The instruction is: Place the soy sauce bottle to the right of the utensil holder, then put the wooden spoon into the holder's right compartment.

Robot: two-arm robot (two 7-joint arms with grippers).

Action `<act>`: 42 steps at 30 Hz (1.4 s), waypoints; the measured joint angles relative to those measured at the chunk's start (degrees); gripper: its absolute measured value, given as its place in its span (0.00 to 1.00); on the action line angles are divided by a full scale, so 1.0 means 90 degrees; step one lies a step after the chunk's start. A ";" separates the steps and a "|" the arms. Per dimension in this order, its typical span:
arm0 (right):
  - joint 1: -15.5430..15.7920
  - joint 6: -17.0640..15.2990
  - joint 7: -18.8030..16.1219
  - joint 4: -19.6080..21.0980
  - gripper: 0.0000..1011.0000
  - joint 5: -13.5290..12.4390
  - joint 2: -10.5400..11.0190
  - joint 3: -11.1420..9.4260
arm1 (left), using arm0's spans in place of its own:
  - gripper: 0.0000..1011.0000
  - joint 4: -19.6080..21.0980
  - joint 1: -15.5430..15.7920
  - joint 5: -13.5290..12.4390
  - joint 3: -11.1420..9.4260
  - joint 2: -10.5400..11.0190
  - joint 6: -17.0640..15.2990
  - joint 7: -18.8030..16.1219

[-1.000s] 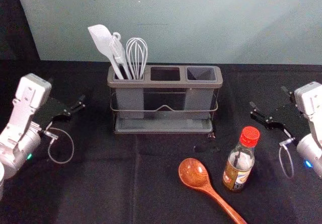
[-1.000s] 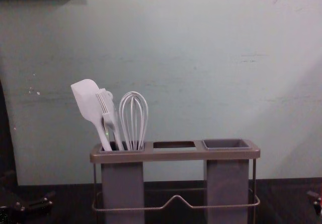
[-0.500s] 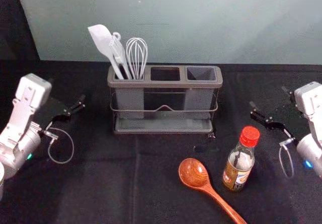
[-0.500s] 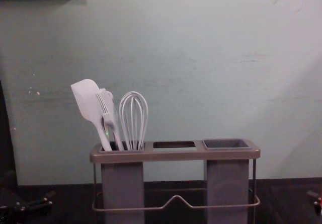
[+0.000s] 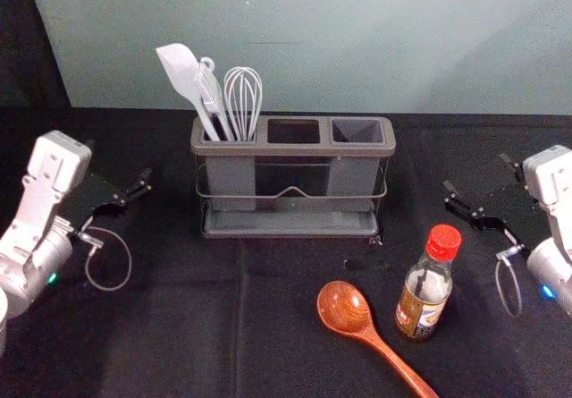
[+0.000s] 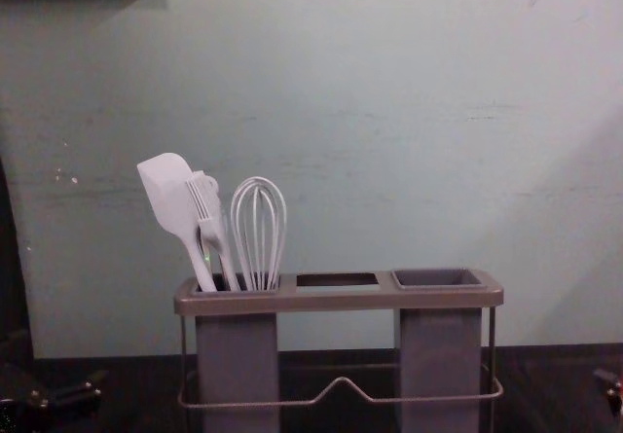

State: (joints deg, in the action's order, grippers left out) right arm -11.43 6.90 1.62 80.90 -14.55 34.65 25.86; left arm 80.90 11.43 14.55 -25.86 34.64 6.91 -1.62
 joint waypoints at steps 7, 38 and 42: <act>0.0283 0.0010 -0.0028 0.0287 0.99 0.0015 0.0125 -0.0198 | 0.99 0.0000 0.0000 0.0000 0.0000 0.0000 0.0000 0.0000; 0.3441 0.0583 -0.1998 0.2901 0.99 -0.1606 0.2366 -0.2023 | 0.99 0.0000 0.0000 0.0000 0.0000 0.0000 0.0000 0.0000; 0.3680 0.0853 -0.2571 0.3020 0.99 -0.2012 0.2486 -0.2174 | 0.99 0.0000 0.0000 0.0000 0.0000 0.0000 0.0000 0.0000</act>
State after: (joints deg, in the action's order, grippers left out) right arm 21.68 14.58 -21.52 108.08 -32.66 57.02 6.30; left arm 80.90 11.43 14.55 -25.86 34.65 6.91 -1.62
